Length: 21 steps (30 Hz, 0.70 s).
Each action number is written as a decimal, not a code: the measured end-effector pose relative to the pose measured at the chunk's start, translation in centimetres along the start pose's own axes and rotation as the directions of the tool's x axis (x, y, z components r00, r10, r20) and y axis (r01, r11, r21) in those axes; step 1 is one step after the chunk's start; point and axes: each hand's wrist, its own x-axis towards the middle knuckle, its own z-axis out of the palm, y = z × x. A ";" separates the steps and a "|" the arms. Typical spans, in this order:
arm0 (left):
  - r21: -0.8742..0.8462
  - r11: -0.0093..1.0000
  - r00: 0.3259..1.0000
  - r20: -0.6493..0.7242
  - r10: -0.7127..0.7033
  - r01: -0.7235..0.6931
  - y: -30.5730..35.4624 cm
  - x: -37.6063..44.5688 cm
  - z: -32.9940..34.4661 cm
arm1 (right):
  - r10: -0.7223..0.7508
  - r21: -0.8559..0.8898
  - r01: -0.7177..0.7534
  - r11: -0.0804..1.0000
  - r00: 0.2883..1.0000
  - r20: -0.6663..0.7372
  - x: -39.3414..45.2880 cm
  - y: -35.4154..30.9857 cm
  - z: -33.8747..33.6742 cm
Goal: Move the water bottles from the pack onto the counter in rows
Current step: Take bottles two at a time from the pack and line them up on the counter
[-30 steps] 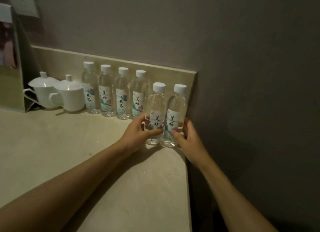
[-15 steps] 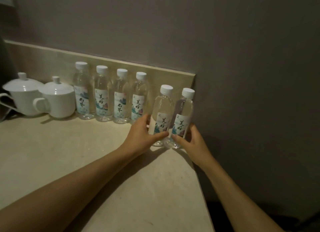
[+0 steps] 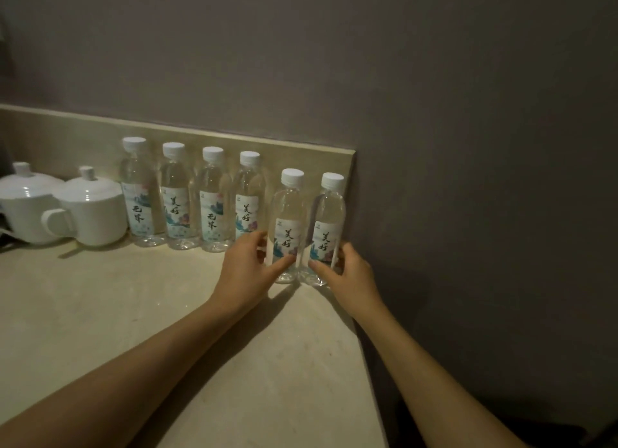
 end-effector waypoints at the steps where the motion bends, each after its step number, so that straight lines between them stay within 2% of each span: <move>1: 0.059 0.998 1.000 -0.024 -0.014 0.016 0.0 -0.1 -0.1 | 0.004 -0.051 -0.004 0.999 1.000 0.000 -0.1 0.1 -0.1; 4: 0.211 0.977 0.999 -0.035 -0.035 0.042 -0.3 -0.1 -0.2 | 0.007 -0.073 -0.008 0.997 1.000 -0.018 -0.5 0.4 0.1; 11: 0.370 0.929 0.998 0.053 -0.016 -0.005 -0.3 1.0 -0.4 | 0.014 -0.118 -0.019 0.993 0.999 -0.049 0.6 0.2 1.0; 16: 0.686 0.719 0.990 0.141 0.021 -0.113 0.6 2.4 -0.5 | 0.007 -0.145 -0.020 0.989 0.996 -0.088 1.7 0.1 1.7; 18: 0.722 0.682 0.983 0.181 -0.023 -0.117 0.7 2.8 -0.3 | 0.008 -0.151 -0.021 0.988 0.996 -0.087 2.1 0.1 1.9; 21: 0.702 0.706 0.980 0.188 -0.059 -0.092 0.5 3.1 0.1 | 0.003 -0.161 -0.019 0.987 0.995 -0.103 2.6 0.1 2.2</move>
